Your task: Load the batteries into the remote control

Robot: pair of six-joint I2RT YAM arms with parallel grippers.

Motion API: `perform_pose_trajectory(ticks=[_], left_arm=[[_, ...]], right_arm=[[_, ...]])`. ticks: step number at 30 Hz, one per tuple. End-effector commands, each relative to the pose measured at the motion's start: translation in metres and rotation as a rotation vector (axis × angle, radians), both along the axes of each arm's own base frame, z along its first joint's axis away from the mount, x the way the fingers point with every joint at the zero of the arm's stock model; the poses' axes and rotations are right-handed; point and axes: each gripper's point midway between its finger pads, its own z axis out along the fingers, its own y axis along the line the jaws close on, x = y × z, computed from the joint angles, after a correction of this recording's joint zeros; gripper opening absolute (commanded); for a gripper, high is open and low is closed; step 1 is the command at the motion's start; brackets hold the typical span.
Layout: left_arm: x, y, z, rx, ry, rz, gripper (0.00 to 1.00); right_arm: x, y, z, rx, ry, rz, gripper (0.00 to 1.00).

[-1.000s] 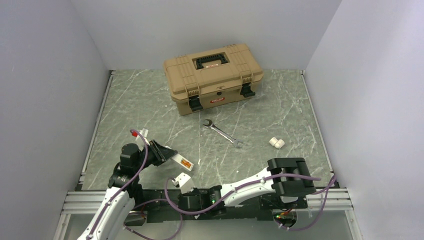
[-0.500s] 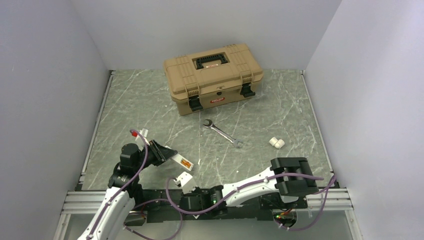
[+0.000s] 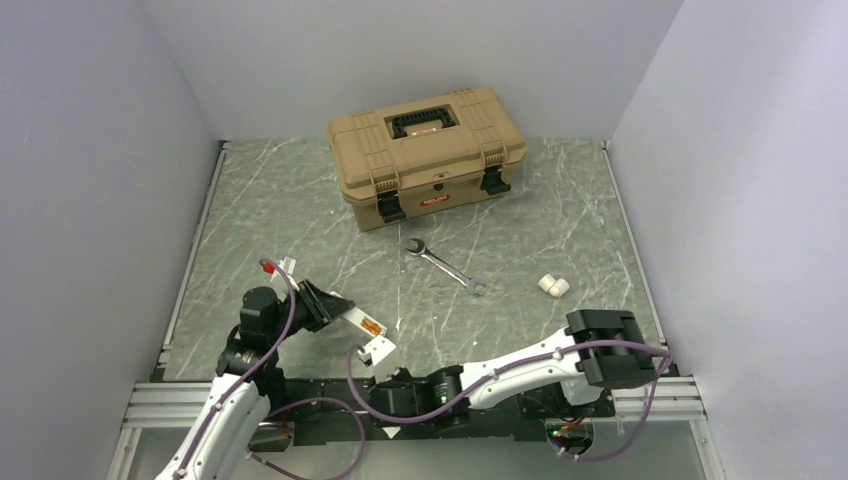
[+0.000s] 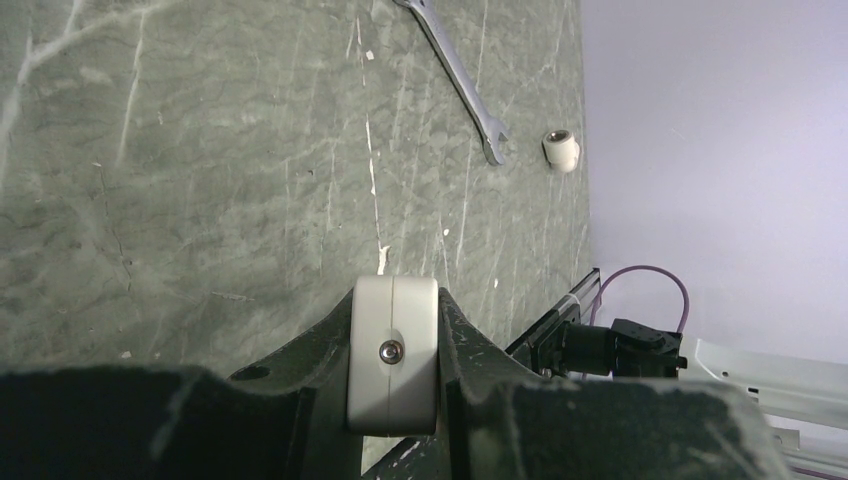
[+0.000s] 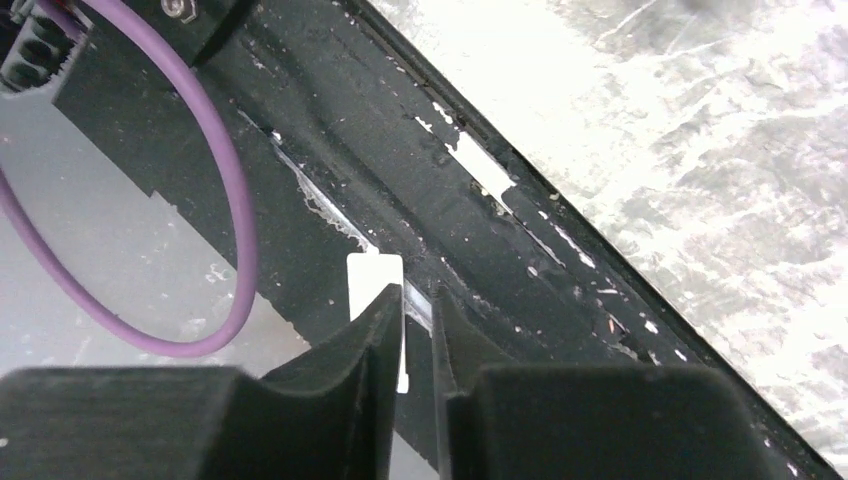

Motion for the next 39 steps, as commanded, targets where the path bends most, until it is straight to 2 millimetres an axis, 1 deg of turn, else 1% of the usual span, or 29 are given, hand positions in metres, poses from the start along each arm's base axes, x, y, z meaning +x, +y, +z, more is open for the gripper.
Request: perform_pose_trajectory(ticks=[1,2,3,5,7,10,12,19,28,32,36,39], left_arm=[[0.002,-0.001,0.012,-0.002,-0.054,-0.015,0.00],[0.002,-0.001,0.013,-0.002,-0.054,-0.016,0.00],[0.002,-0.001,0.013,-0.003,-0.054,-0.016,0.00],[0.002,-0.001,0.012,-0.004,-0.054,-0.013,0.00],[0.002,-0.001,0.012,-0.006,-0.054,-0.014,0.00],[0.001,-0.001,0.012,-0.002,-0.054,-0.015,0.00],[0.001,0.000,0.013,0.001,-0.055,-0.014,0.00],[0.002,0.000,0.013,-0.003,-0.055,-0.014,0.00],[0.001,0.000,0.012,-0.003,-0.054,-0.012,0.00],[0.001,0.000,0.012,-0.002,-0.054,-0.010,0.00],[0.001,0.000,0.012,-0.001,-0.054,-0.011,0.00],[0.001,0.001,0.011,-0.003,-0.052,-0.009,0.00]], right_arm=[[0.002,0.000,0.024,0.097,-0.008,0.001,0.28],[-0.003,0.004,0.027,0.120,0.004,0.031,0.34],[-0.008,0.006,0.025,0.124,0.015,0.065,0.40],[-0.016,0.007,0.018,0.109,0.033,0.121,0.48],[-0.021,0.008,0.011,0.082,0.034,0.165,0.54],[-0.021,0.008,0.002,0.063,0.026,0.188,0.61],[-0.020,0.006,-0.001,0.055,0.016,0.193,0.64],[-0.014,-0.003,-0.011,-0.002,-0.021,0.200,0.66],[-0.020,-0.003,-0.019,-0.028,0.000,0.243,0.66],[-0.025,-0.004,-0.027,-0.050,0.018,0.263,0.65],[-0.028,-0.005,-0.029,-0.053,0.031,0.269,0.65],[-0.028,-0.006,-0.033,-0.072,0.034,0.271,0.63]])
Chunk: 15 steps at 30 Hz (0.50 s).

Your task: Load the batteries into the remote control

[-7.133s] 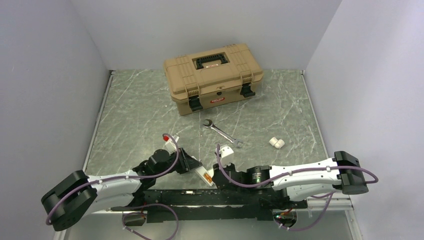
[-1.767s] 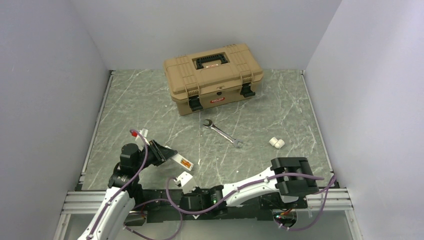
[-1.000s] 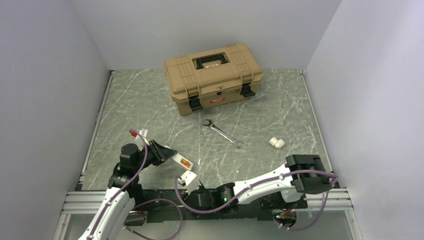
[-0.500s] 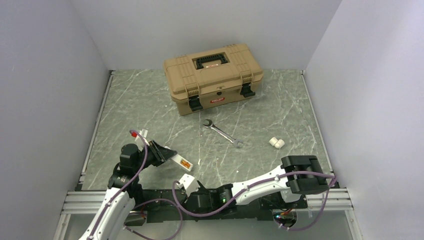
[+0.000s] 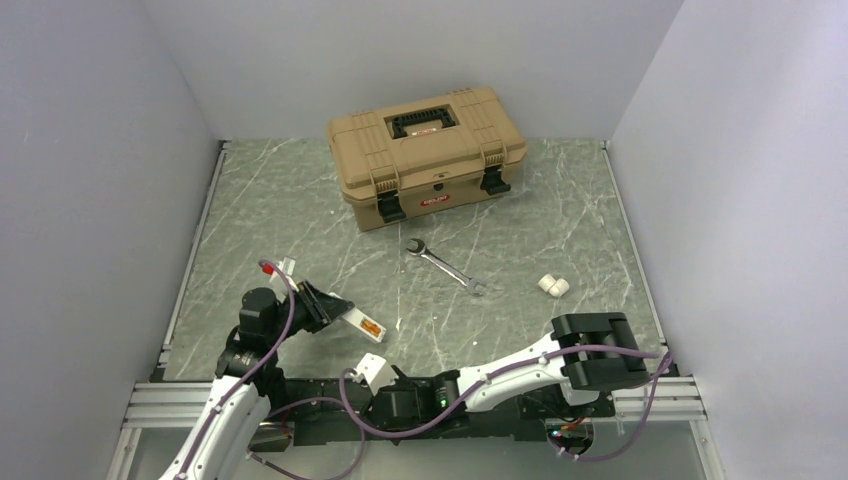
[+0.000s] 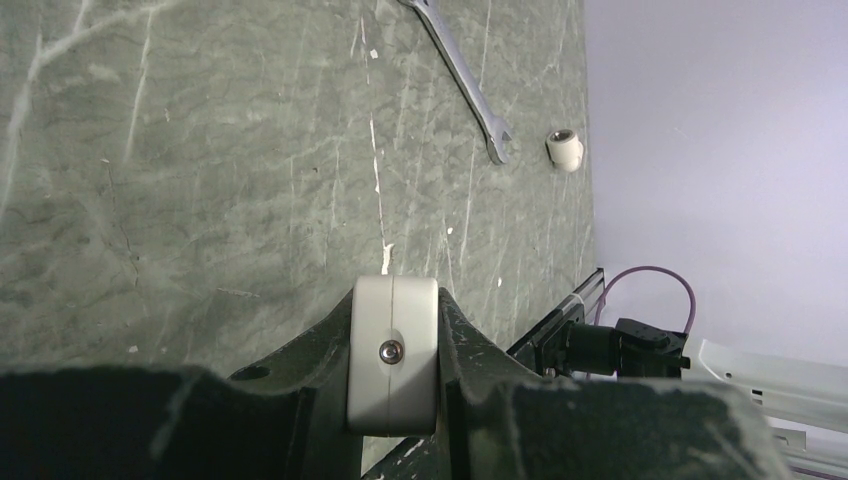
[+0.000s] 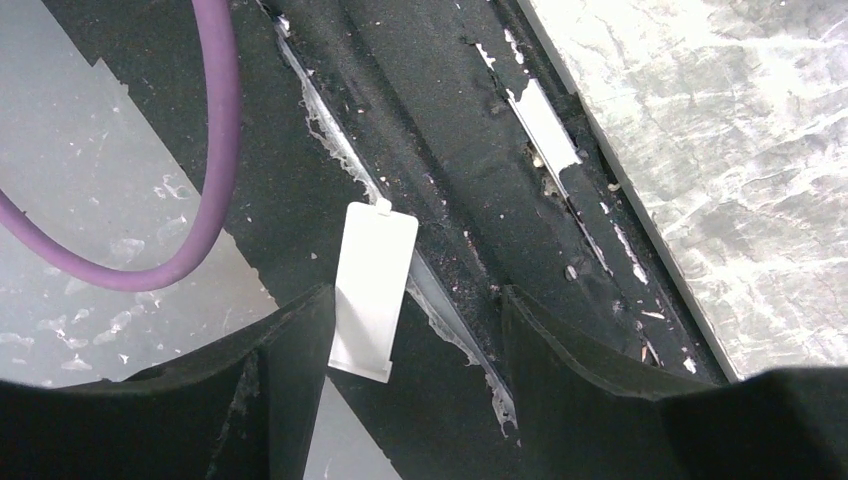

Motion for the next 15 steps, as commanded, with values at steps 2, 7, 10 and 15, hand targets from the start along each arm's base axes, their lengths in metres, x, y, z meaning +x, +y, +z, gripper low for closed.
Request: perform_pose_trajectory(ticks=[2,7,10,15], left_arm=[[0.0029,-0.0012,0.0121,-0.010,-0.053,-0.011,0.00],[0.0030,-0.0010,0.0124,-0.005,-0.054,-0.013,0.00],[0.0033,-0.0008,0.0128,-0.004,-0.055,-0.013,0.00],[0.0039,-0.0009,0.0130,-0.007,-0.055,-0.011,0.00]], right_arm=[[-0.0082,0.0020,-0.0073,-0.030,0.024,0.028,0.60],[-0.0079,-0.0001,-0.0096,-0.038,0.026,0.023,0.47],[-0.0066,-0.0009,-0.0093,-0.038,0.022,0.018,0.39],[-0.0071,-0.0019,-0.0098,-0.041,0.023,0.020,0.28]])
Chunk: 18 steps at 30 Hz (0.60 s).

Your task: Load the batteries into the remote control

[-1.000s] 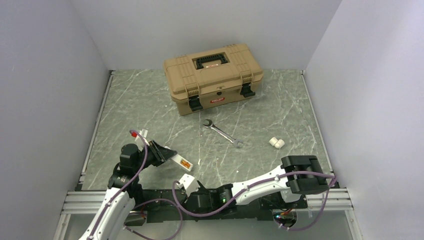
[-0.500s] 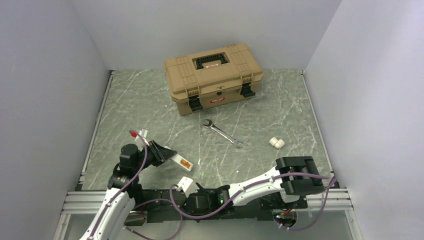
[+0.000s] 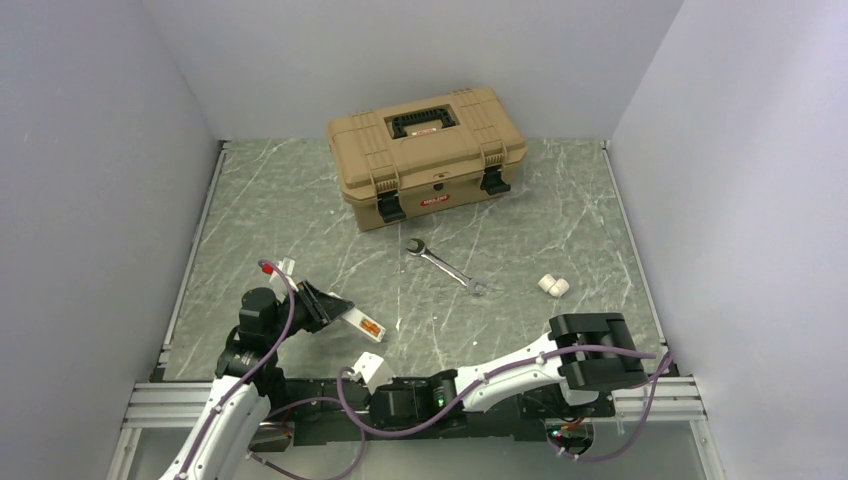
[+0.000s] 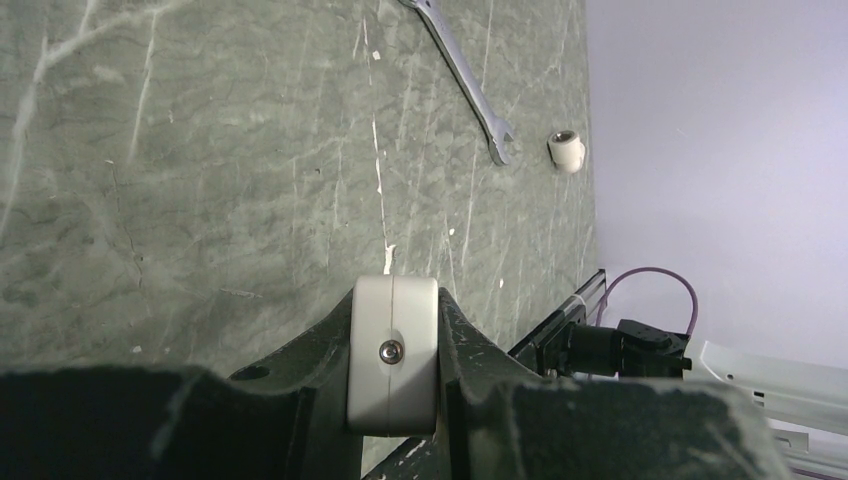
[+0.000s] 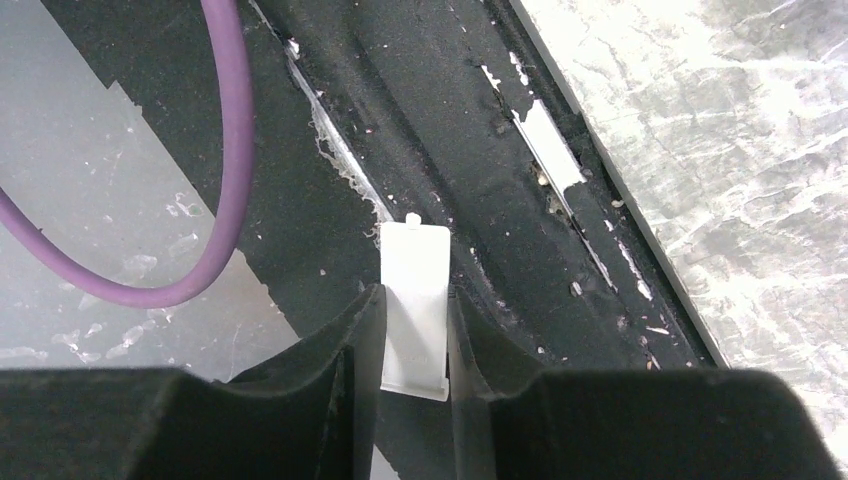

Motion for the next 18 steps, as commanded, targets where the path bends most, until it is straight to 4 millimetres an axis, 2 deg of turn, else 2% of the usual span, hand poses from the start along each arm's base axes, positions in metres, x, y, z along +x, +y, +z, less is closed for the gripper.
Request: perform_pose_trajectory(ticks=[1,7,14,18], left_arm=[[0.004,-0.002,0.014,-0.010,-0.052,-0.014,0.00],[0.004,-0.002,0.014,-0.007,-0.053,-0.016,0.00],[0.004,-0.002,0.014,-0.008,-0.051,-0.014,0.00],[0.004,-0.001,0.013,-0.005,-0.051,-0.015,0.00]], right_arm=[[-0.008,-0.007,-0.011,-0.049,0.023,0.020,0.27],[-0.004,-0.006,-0.006,-0.039,0.010,0.004,0.18],[0.003,-0.005,0.008,-0.026,-0.024,-0.009,0.00],[0.008,-0.004,0.020,-0.005,-0.047,-0.031,0.00]])
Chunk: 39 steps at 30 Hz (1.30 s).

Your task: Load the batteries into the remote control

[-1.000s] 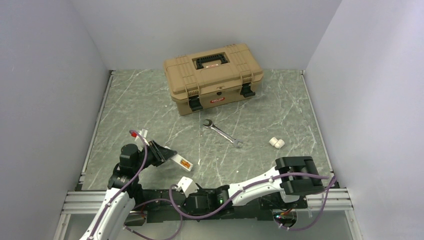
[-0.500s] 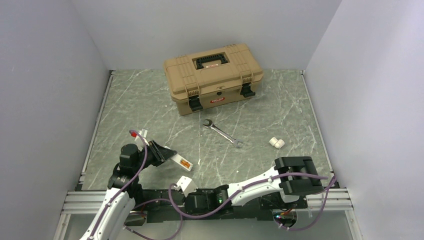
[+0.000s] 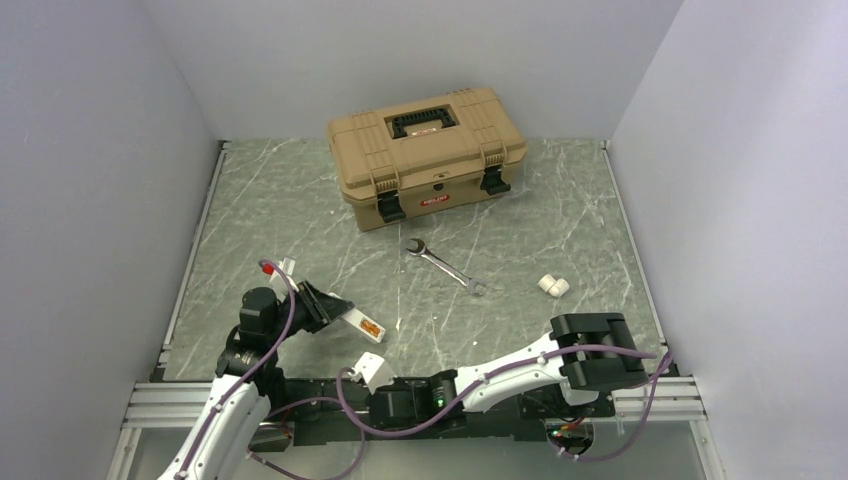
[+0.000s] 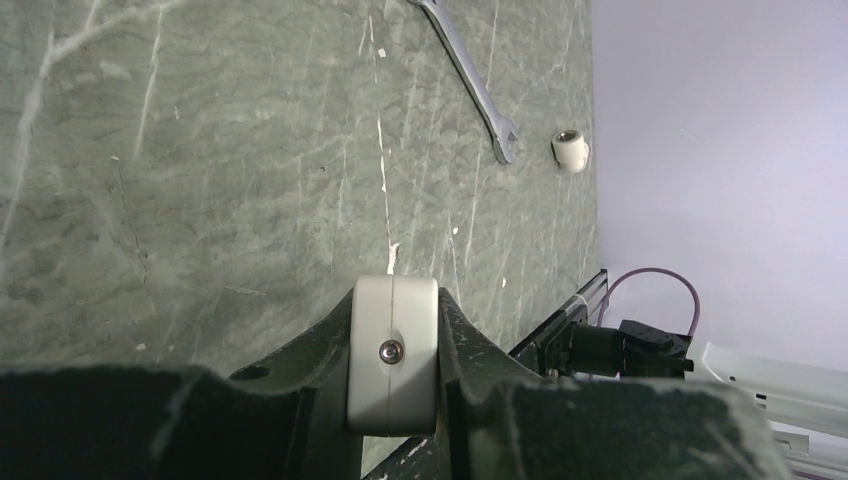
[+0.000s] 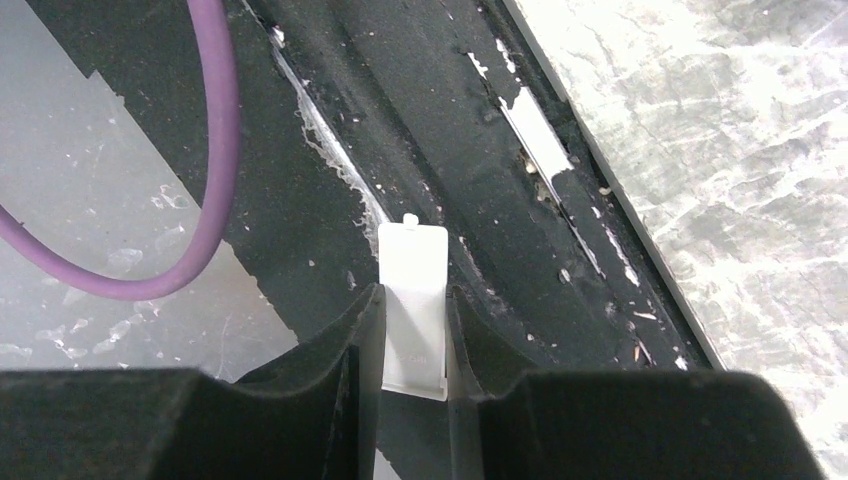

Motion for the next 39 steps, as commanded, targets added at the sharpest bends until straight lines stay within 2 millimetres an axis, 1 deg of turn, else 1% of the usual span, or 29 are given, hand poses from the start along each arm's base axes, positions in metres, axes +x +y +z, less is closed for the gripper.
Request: perform_pose_trajectory(ticks=[1,5,9,12,15,17,18,20,21,22,24,27,32,39], left_arm=[[0.004,-0.002,0.016,-0.009,-0.061,-0.017,0.00],[0.004,-0.002,0.016,-0.008,-0.063,-0.015,0.00],[0.004,-0.002,0.016,-0.010,-0.062,-0.015,0.00],[0.003,-0.002,0.016,-0.010,-0.062,-0.017,0.00],[0.003,-0.002,0.016,-0.010,-0.063,-0.017,0.00],[0.003,-0.002,0.016,-0.011,-0.062,-0.017,0.00],[0.003,-0.002,0.016,-0.013,-0.061,-0.018,0.00],[0.003,-0.002,0.015,-0.013,-0.061,-0.020,0.00],[0.003,-0.002,0.016,-0.014,-0.061,-0.021,0.00],[0.003,-0.002,0.016,-0.012,-0.061,-0.020,0.00],[0.003,-0.002,0.016,-0.011,-0.061,-0.019,0.00],[0.003,-0.002,0.016,-0.012,-0.061,-0.018,0.00],[0.002,-0.001,0.016,-0.010,-0.062,-0.016,0.00],[0.002,-0.001,0.015,-0.010,-0.059,-0.017,0.00]], right_arm=[[0.007,-0.002,0.022,0.015,-0.039,-0.030,0.00],[0.021,-0.010,0.030,-0.018,-0.097,-0.078,0.00],[0.033,-0.024,0.031,-0.081,-0.154,-0.125,0.00],[0.034,-0.027,0.030,-0.077,-0.148,-0.134,0.00],[0.030,-0.025,0.029,-0.039,-0.107,-0.134,0.01],[0.024,-0.021,0.032,0.002,-0.077,-0.119,0.07],[0.022,-0.019,0.034,0.026,-0.064,-0.110,0.14],[0.019,-0.016,0.038,0.074,-0.041,-0.100,0.33],[0.018,-0.014,0.041,0.094,-0.036,-0.090,0.39],[0.017,-0.013,0.044,0.114,-0.032,-0.082,0.44],[0.016,-0.010,0.050,0.148,-0.022,-0.056,0.49],[0.013,-0.007,0.046,0.158,0.000,-0.029,0.50],[0.009,-0.005,0.033,0.145,0.028,-0.007,0.45],[0.001,0.002,0.019,0.114,0.055,0.027,0.44]])
